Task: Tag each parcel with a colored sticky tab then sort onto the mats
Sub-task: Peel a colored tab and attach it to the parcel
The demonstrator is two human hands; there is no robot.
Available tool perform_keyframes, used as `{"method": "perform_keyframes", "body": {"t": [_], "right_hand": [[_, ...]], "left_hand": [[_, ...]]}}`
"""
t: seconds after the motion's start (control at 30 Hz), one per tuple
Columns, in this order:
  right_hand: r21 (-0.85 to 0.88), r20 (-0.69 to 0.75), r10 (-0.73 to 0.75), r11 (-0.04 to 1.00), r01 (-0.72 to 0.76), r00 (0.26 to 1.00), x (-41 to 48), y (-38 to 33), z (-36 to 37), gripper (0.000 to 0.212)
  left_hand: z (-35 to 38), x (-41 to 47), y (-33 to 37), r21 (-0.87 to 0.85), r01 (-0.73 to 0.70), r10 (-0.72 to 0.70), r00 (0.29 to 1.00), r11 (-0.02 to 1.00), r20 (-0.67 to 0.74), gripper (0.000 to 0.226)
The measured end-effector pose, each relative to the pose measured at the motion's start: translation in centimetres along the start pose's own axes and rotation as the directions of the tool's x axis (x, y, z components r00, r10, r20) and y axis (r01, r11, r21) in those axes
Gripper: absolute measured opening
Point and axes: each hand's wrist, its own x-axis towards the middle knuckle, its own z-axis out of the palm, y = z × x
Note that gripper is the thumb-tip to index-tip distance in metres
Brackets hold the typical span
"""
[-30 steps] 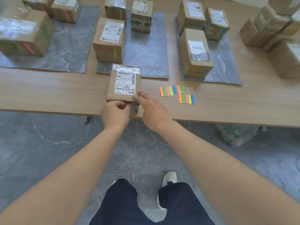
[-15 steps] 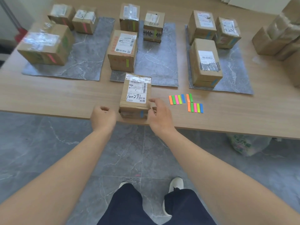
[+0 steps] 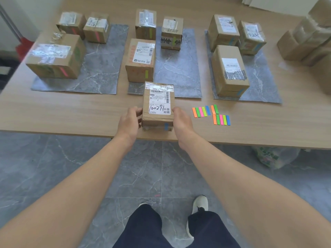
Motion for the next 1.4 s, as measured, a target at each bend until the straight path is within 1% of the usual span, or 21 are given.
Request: {"method": "perform_keyframes", "body": {"t": [0.1,0.23,0.33,0.5,0.6,0.73,0.8,0.97,1.1,1.27,1.4], "right_hand": [[0.008,-0.03,-0.068,0.998,0.068,0.997,-0.9,-1.6,0.0,0.034],[0.02,-0.061,-0.122,0.992,0.123,0.991,-2.7,-5.0,-0.5,0.029],[0.017,-0.077,-0.158,0.987,0.16,0.984,-4.4,-8.0,-1.2,0.029],[0.037,-0.103,-0.229,0.972,0.234,0.968,-7.8,-12.9,-3.0,0.023],[0.043,-0.117,-0.278,0.958,0.284,0.953,-9.8,-15.5,-4.8,0.017],[0.004,-0.107,-0.316,0.948,0.318,0.943,-11.6,-18.7,-8.6,0.024],[0.0,-0.108,-0.366,0.93,0.368,0.924,-12.2,-19.9,-10.6,0.024],[-0.013,-0.098,-0.438,0.898,0.439,0.894,-12.4,-21.9,-16.8,0.038],[-0.019,-0.064,-0.496,0.868,0.496,0.866,-11.5,-22.7,-21.5,0.027],[-0.007,-0.032,-0.497,0.868,0.497,0.867,-9.2,-22.0,-26.8,0.03],[0.024,-0.041,-0.482,0.875,0.483,0.875,-7.2,-21.3,-29.8,0.033]], "left_hand": [[-0.2,0.0,1.7,-0.03,-0.029,0.029,1.0,0.999,-0.006,0.043],[-0.4,-0.7,5.8,-0.039,-0.08,0.081,0.997,0.996,0.01,0.042],[-0.4,-1.8,9.3,-0.019,-0.121,0.122,0.992,0.992,0.029,0.043],[0.5,-5.0,15.1,0.004,-0.21,0.209,0.975,0.978,0.076,0.046],[1.3,-6.8,18.2,0.024,-0.214,0.212,0.975,0.977,0.072,0.045],[3.7,-9.3,22.0,0.017,-0.246,0.244,0.967,0.969,0.075,0.045],[5.3,-10.4,23.4,0.017,-0.258,0.257,0.964,0.966,0.061,0.047],[10.3,-12.8,25.6,-0.013,-0.279,0.279,0.96,0.96,0.04,0.048],[14.2,-13.9,26.7,-0.018,-0.294,0.295,0.955,0.956,0.027,0.05],[20.1,-14.6,26.0,-0.044,-0.274,0.274,0.962,0.961,0.01,0.049],[23.3,-14.4,25.0,-0.025,-0.234,0.234,0.972,0.972,0.018,0.05]]}}
